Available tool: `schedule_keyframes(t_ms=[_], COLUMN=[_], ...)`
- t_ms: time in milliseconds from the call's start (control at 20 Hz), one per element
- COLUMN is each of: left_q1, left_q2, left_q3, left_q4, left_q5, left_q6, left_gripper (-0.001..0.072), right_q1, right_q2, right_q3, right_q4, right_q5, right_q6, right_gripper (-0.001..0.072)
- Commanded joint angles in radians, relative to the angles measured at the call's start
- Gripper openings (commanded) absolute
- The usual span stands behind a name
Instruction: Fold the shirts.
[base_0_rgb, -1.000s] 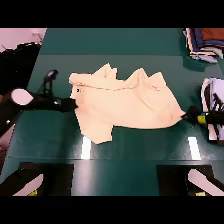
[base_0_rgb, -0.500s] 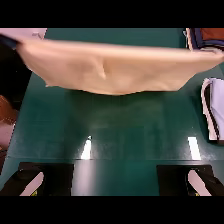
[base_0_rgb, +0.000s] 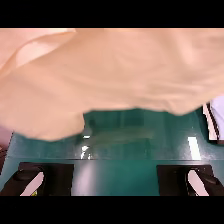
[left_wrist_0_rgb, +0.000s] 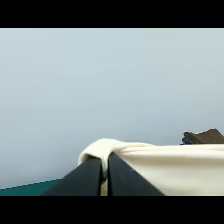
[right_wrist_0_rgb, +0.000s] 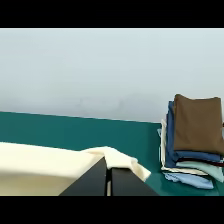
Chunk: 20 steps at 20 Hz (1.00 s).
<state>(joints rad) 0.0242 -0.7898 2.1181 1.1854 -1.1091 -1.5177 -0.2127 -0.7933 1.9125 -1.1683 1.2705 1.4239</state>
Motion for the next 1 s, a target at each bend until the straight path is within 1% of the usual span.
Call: schedule_keyframes(t_ms=[0, 100, 200, 300, 450, 550, 650, 750, 850, 950], left_q1=[0.001, 0.001, 0.001, 0.001, 0.001, 0.001, 0.001, 0.001, 0.002, 0.002], left_q2=[-0.01, -0.042, -0.11, -0.199, -0.37, -0.509, -0.645, -0.749, -0.804, -0.815], left_q3=[-0.076, -0.208, -0.327, -0.436, -0.555, -0.581, -0.581, -0.581, -0.58, -0.581], left_q4=[0.005, 0.005, 0.004, 0.002, -0.012, -0.027, -0.027, -0.027, -0.039, -0.04], left_q5=[0.004, -0.041, -0.097, -0.123, -0.122, -0.113, -0.055, 0.069, 0.19, 0.262], left_q6=[-0.001, -0.001, 0.0, 0.007, 0.014, 0.049, 0.089, 0.09, 0.096, 0.095], left_gripper=[0.0025, 0.0025, 0.0026, 0.0026, 0.0026, 0.0026, 0.0026, 0.0027, 0.0026, 0.0027], right_q1=[0.001, 0.001, 0.005, 0.034, 0.098, 0.133, 0.152, 0.155, 0.154, 0.155], right_q2=[-0.115, -0.2, -0.271, -0.354, -0.486, -0.586, -0.687, -0.783, -0.864, -0.91], right_q3=[0.156, 0.139, 0.041, -0.072, -0.237, -0.316, -0.344, -0.307, -0.225, -0.146], right_q4=[-0.035, -0.028, -0.031, -0.033, -0.04, -0.04, -0.037, -0.019, 0.025, 0.045], right_q5=[0.167, 0.224, 0.252, 0.267, 0.235, 0.167, 0.071, 0.004, -0.037, -0.056], right_q6=[0.035, 0.037, 0.038, 0.037, 0.033, 0.034, 0.034, 0.034, 0.034, 0.034], right_gripper=[0.0014, 0.0014, 0.0014, 0.0014, 0.0014, 0.0014, 0.0014, 0.0014, 0.0014, 0.0014])
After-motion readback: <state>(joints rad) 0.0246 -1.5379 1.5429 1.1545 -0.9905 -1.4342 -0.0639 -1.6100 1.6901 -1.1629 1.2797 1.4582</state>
